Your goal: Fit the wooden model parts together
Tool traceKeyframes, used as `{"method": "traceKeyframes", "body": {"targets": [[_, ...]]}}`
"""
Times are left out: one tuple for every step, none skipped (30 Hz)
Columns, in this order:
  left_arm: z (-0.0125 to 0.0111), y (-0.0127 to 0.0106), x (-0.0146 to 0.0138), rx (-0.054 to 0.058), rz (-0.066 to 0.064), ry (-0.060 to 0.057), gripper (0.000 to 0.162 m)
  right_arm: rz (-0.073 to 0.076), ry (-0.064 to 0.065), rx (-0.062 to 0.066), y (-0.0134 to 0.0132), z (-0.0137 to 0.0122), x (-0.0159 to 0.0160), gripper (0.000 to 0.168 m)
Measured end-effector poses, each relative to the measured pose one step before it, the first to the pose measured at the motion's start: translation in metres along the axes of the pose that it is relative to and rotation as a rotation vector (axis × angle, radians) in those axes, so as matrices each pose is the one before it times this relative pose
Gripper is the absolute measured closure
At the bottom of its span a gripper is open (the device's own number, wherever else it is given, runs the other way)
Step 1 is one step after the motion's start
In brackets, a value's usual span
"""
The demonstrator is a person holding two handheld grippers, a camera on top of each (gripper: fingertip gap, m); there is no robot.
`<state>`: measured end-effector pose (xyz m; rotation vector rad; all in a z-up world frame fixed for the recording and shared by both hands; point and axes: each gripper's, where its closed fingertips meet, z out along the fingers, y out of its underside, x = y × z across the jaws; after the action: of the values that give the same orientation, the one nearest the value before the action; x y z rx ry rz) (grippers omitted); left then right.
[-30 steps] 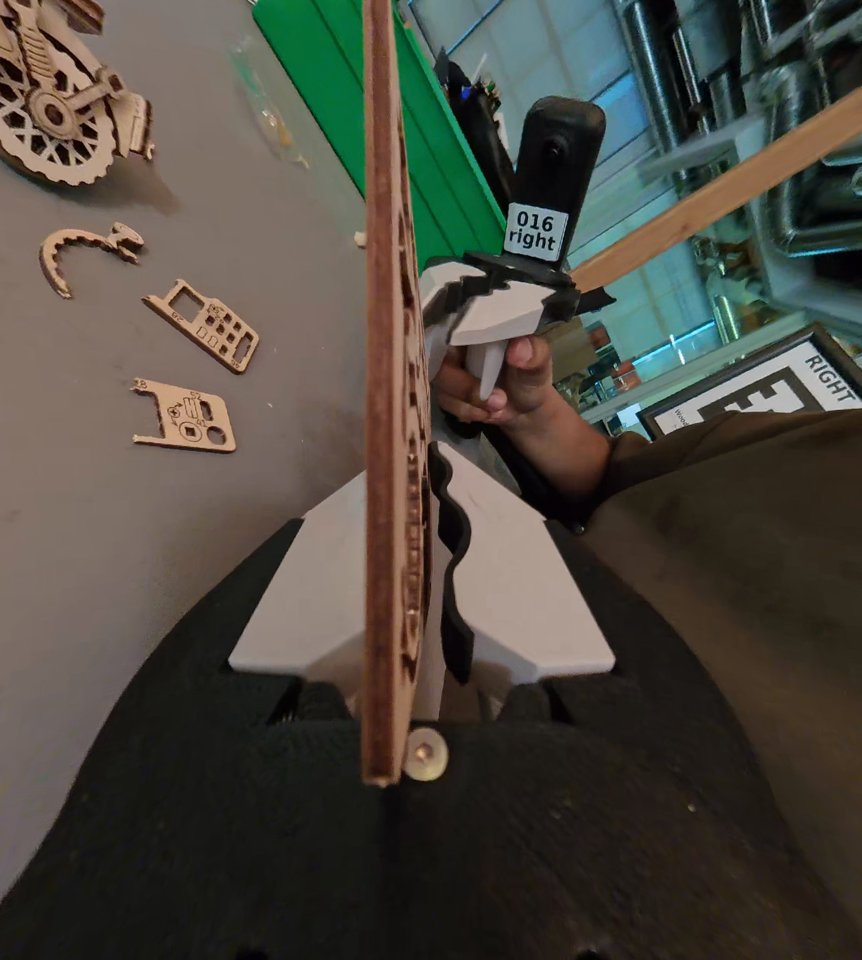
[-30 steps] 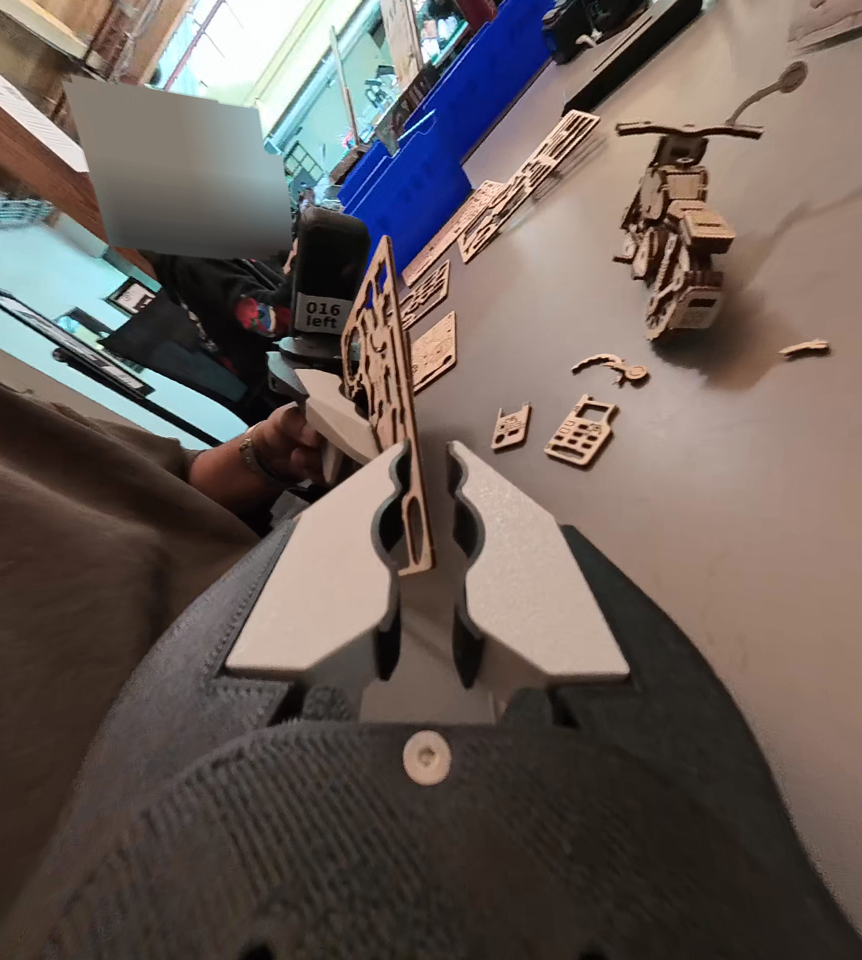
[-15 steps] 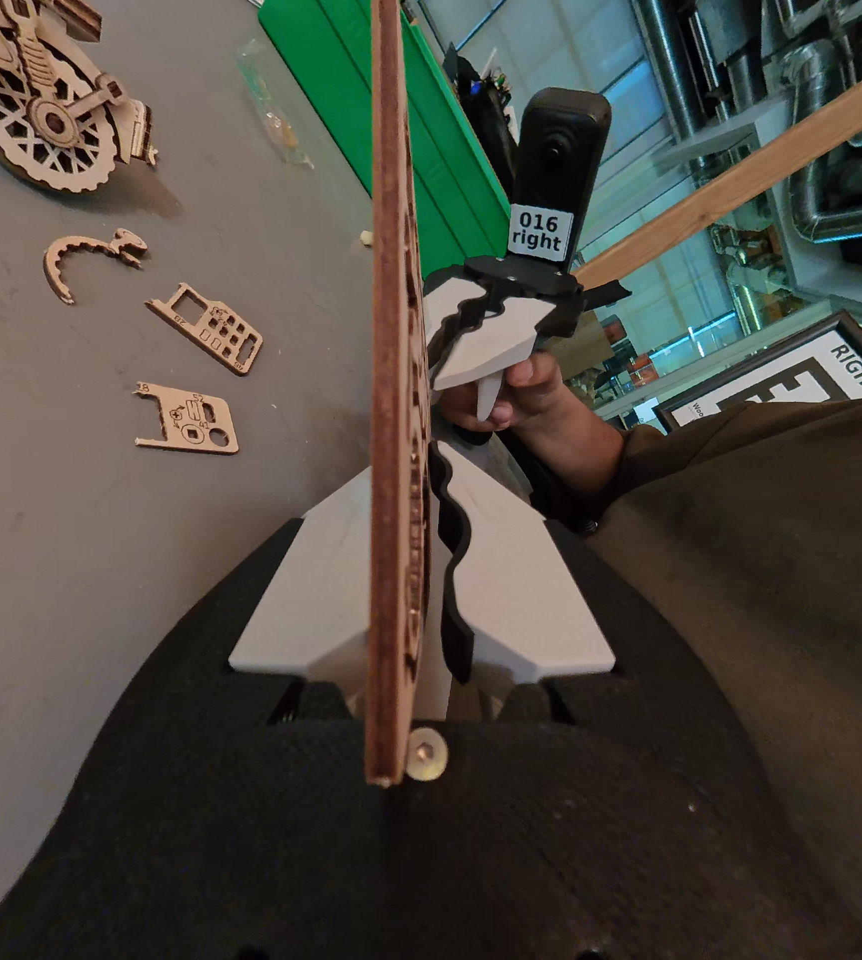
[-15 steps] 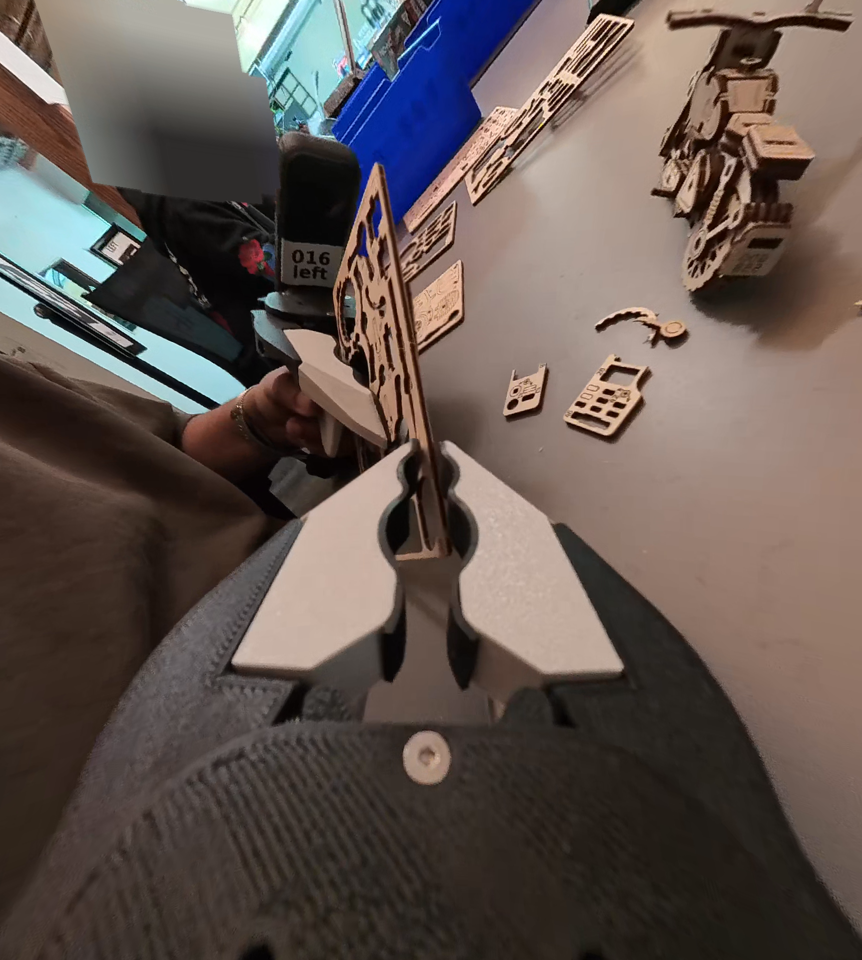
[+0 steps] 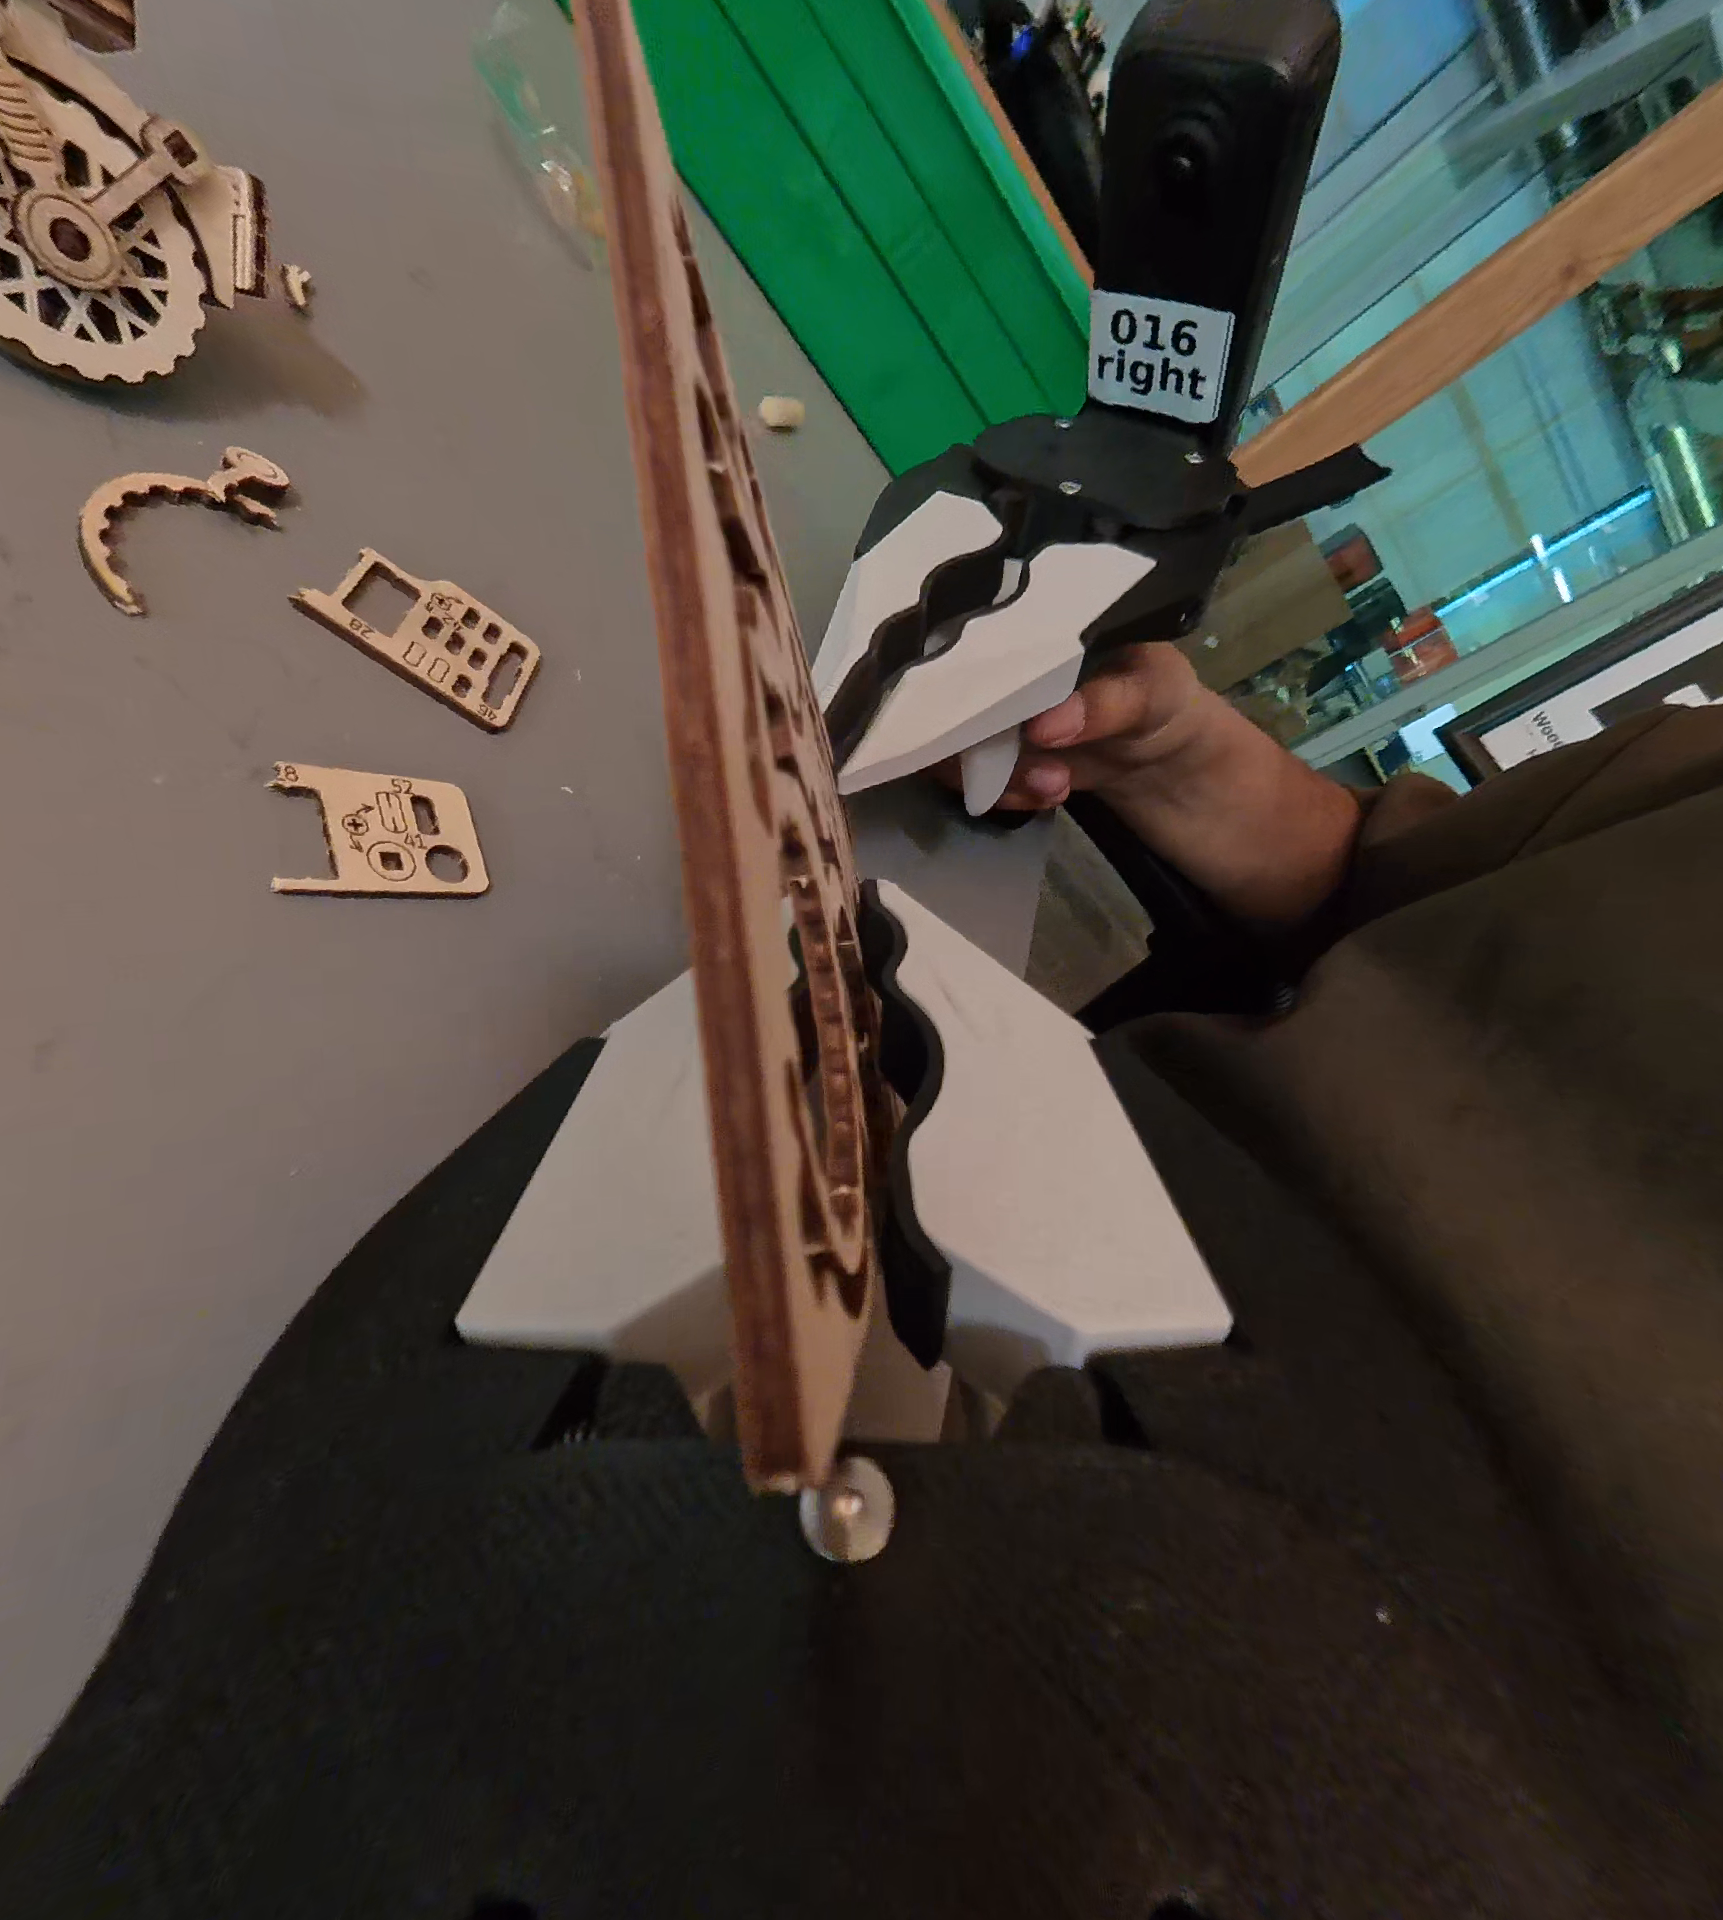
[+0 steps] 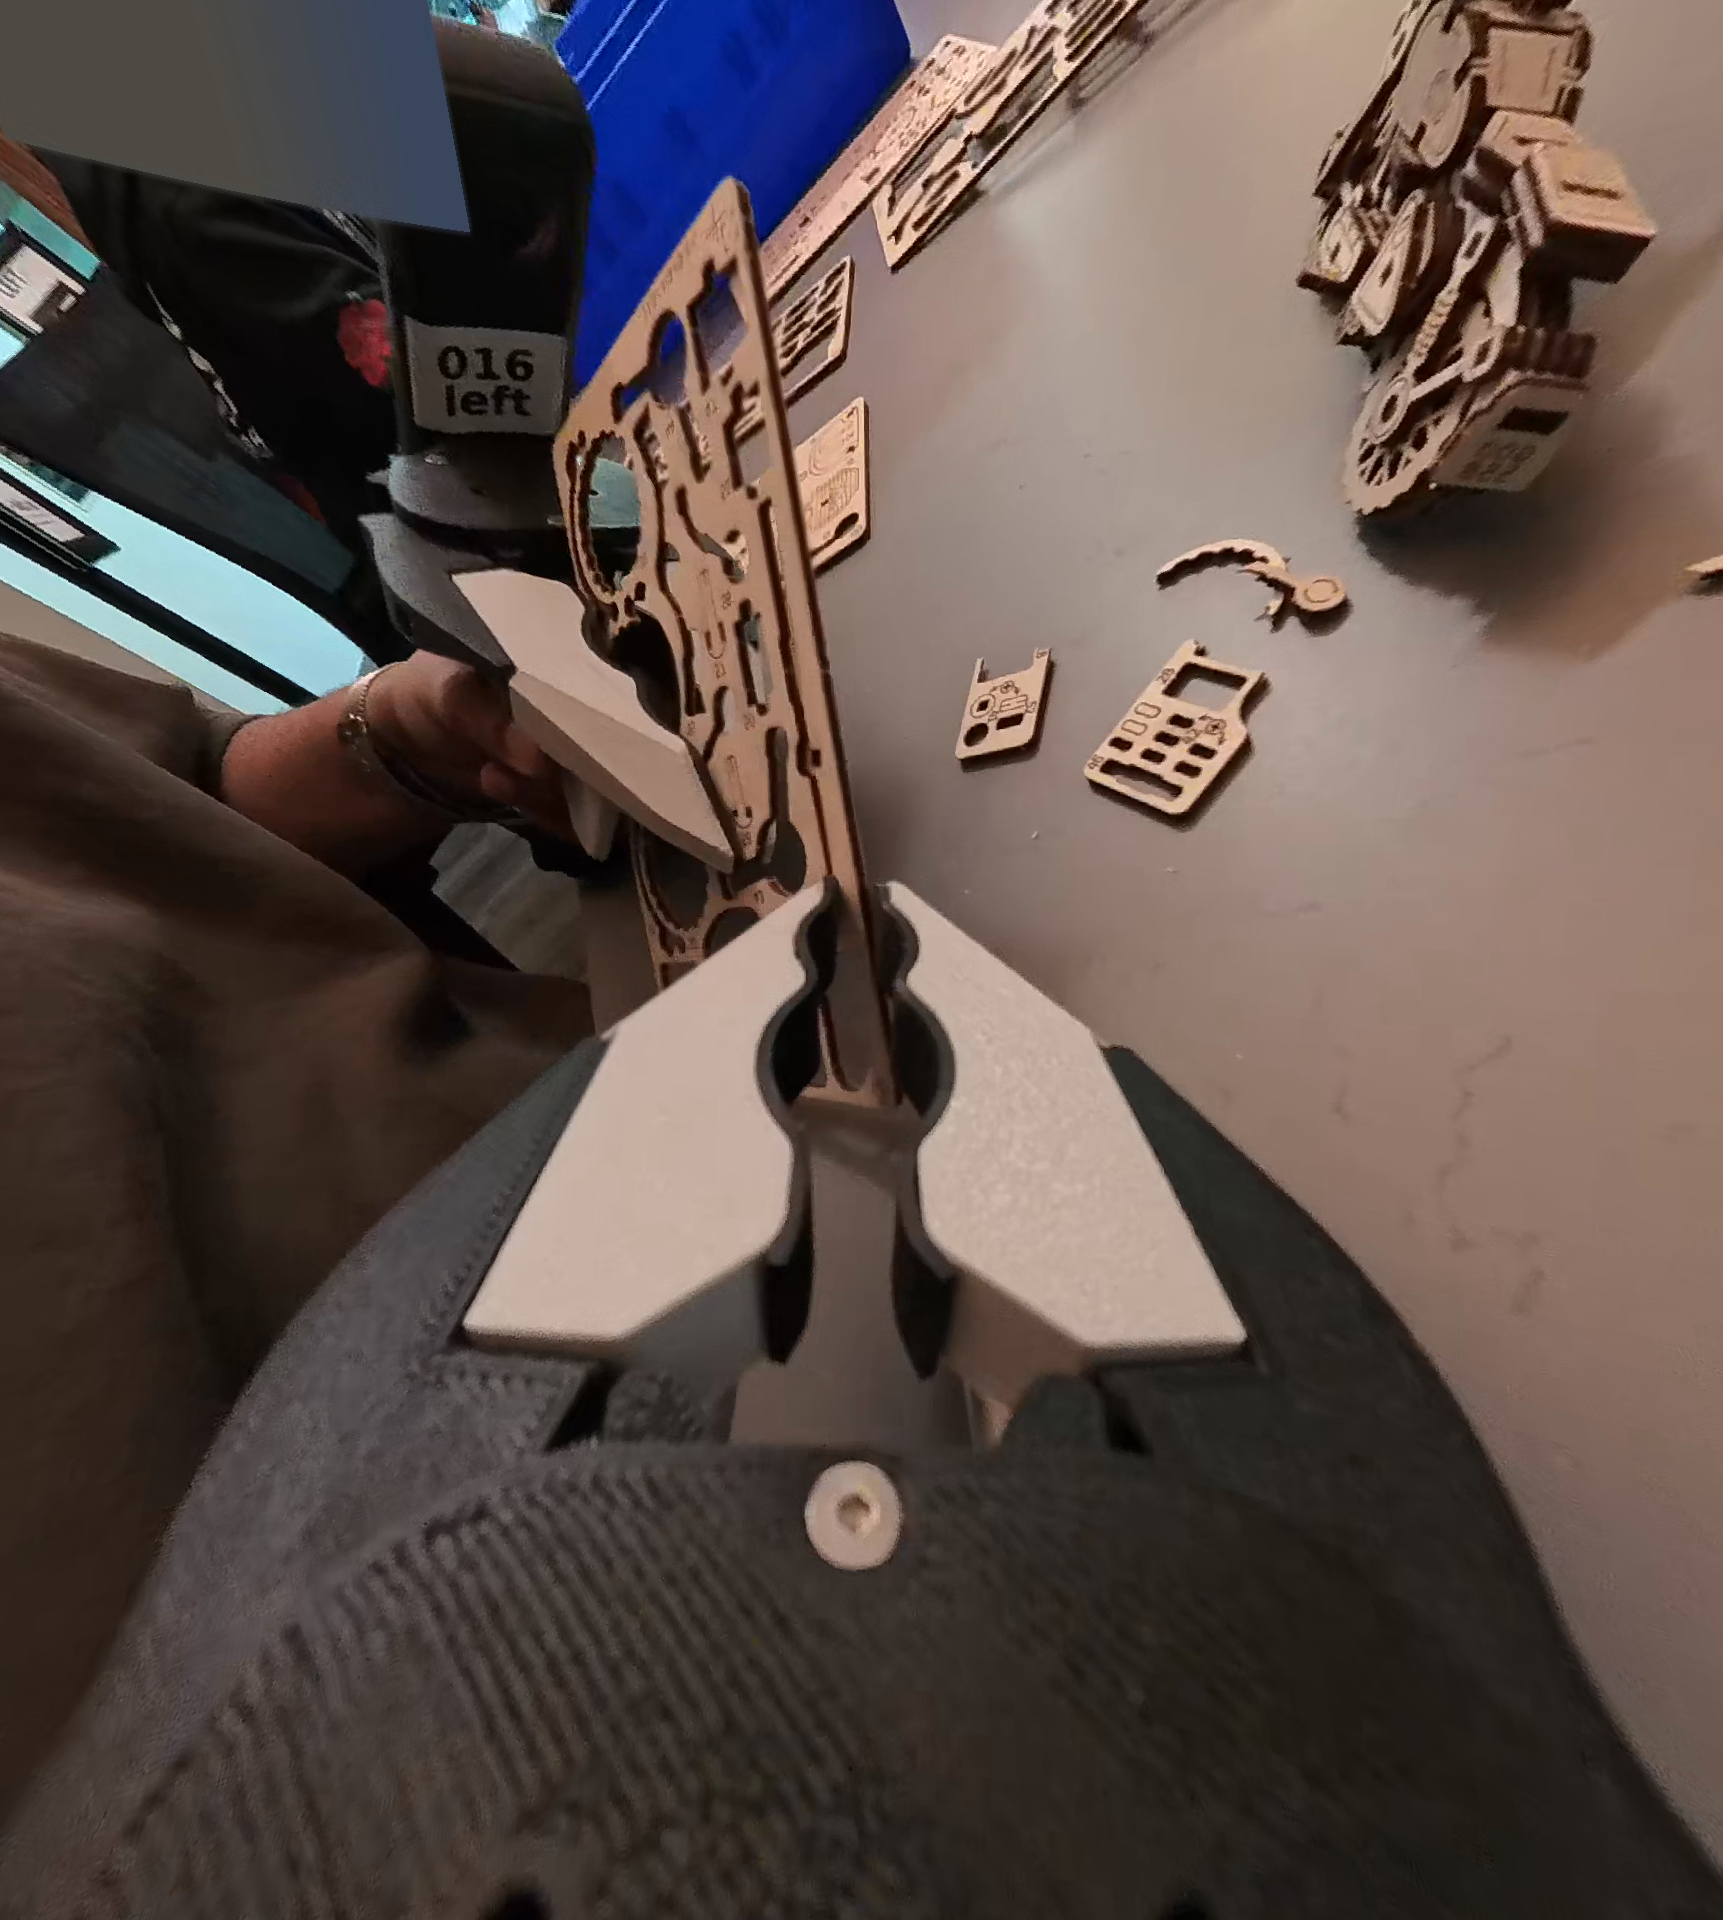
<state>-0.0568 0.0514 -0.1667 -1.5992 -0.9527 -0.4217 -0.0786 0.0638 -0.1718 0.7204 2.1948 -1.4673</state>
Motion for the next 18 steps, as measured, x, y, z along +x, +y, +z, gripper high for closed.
{"method": "traceKeyframes", "body": {"targets": [[0.00017, 0.00017, 0.00026, -0.0008, 0.0055, -0.0014, 0.162, -0.0107, 0.0065, -0.0015, 0.00022, -0.00024, 0.00001, 0.164], [0.00013, 0.00017, -0.00002, -0.0017, 0.0007, -0.001, 0.162, -0.0154, 0.0105, -0.0034, 0.00037, -0.00005, 0.00011, 0.164], [0.00022, 0.00019, -0.00049, -0.0016, -0.002, -0.0021, 0.162, -0.0199, 0.0162, -0.0051, 0.00049, 0.00041, 0.00069, 0.164], [0.00031, 0.0004, -0.00043, -0.003, -0.0004, -0.0036, 0.162, -0.0244, 0.0209, -0.0079, 0.00083, 0.0006, 0.00073, 0.164], [0.00034, 0.00057, -0.00045, -0.0035, 0.0017, -0.0055, 0.162, -0.0282, 0.0234, -0.0088, 0.00094, 0.00067, 0.00079, 0.164], [0.00039, 0.00042, -0.00058, -0.003, 0.0018, -0.006, 0.162, -0.0268, 0.0223, -0.0073, 0.00068, 0.00045, 0.00081, 0.163], [0.0002, 0.00011, -0.00053, -0.0014, -0.0007, -0.0044, 0.162, -0.0209, 0.0167, -0.0043, 0.00034, 0.00024, 0.00051, 0.163], [0.00011, -0.00007, -0.00054, -0.0004, -0.0039, -0.0014, 0.162, -0.0134, 0.0091, 0.002, -0.00012, 0.00003, 0.00036, 0.163], [-0.00009, -0.00019, -0.00011, 0.0011, -0.0043, 0.0019, 0.162, -0.0023, 0.0002, 0.0057, -0.00047, -0.00028, 0.00006, 0.162], [-0.00039, -0.00055, 0.00052, 0.0034, -0.0016, 0.0052, 0.162, 0.0119, -0.0125, 0.0064, -0.00095, -0.00061, -0.00062, 0.162], [-0.00064, -0.00108, 0.00072, 0.0073, -0.0019, 0.0068, 0.162, 0.0225, -0.0206, 0.013, -0.00175, -0.00088, -0.00076, 0.162], [-0.00062, -0.00111, 0.00063, 0.0078, -0.004, 0.0068, 0.162, 0.0275, -0.0171, 0.0122, -0.00177, -0.00077, 0.00027, 0.16], [-0.00067, -0.00088, 0.00041, 0.0054, -0.0053, 0.0068, 0.162, 0.0217, -0.0144, 0.0096, -0.0015, -0.00047, 0.00008, 0.158], [-0.0007, -0.00095, 0.00084, 0.0062, -0.0062, 0.0102, 0.162, 0.0114, -0.0194, 0.0117, -0.00184, -0.00075, -0.00146, 0.159], [-0.00086, -0.00158, 0.00127, 0.0098, -0.0096, 0.014, 0.162, 0.0032, -0.0155, 0.0182, -0.00273, -0.00103, -0.00167, 0.158], [-0.00095, -0.00186, 0.00159, 0.0122, -0.0162, 0.0194, 0.162, 0.0007, -0.013, 0.0268, -0.00428, -0.00152, -0.00175, 0.157], [-0.0013, -0.00205, 0.00225, 0.013, -0.0211, 0.0259, 0.162, 0.0062, -0.0143, 0.0334, -0.00556, -0.00212, -0.00193, 0.157], [-0.00153, -0.00291, 0.00225, 0.0184, -0.026, 0.0284, 0.162, 0.0123, -0.0192, 0.0384, -0.00675, -0.00295, -0.0022, 0.157]]}}
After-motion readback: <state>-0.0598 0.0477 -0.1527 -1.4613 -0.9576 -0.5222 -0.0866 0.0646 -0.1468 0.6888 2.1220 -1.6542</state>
